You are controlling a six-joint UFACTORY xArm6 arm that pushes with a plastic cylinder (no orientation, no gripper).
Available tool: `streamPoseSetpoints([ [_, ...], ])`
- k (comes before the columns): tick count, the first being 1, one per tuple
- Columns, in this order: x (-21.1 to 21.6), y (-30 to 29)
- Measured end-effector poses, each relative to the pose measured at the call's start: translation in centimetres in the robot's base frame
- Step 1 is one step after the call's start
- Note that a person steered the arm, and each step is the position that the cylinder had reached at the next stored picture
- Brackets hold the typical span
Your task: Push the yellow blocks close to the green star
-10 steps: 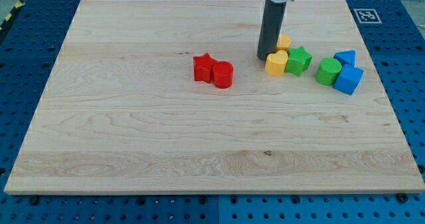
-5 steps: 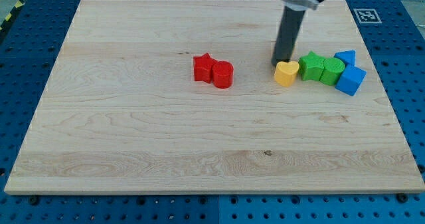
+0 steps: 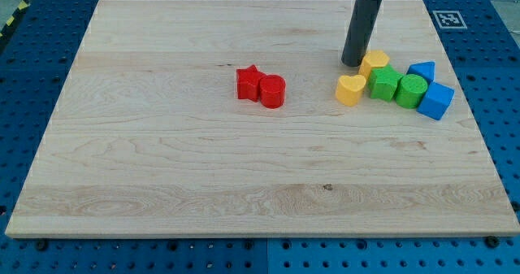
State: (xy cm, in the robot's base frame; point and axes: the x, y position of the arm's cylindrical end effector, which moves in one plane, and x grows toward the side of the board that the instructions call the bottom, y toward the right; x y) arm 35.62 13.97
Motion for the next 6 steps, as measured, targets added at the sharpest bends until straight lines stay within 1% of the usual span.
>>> streamPoseSetpoints([
  [1,-0.1,-4.3],
  [2,-1.2,-10.7],
  [3,-6.1,-15.4],
  [4,-8.0,-17.9],
  [5,-8.0,-23.8],
  [6,-7.9,-26.3],
])
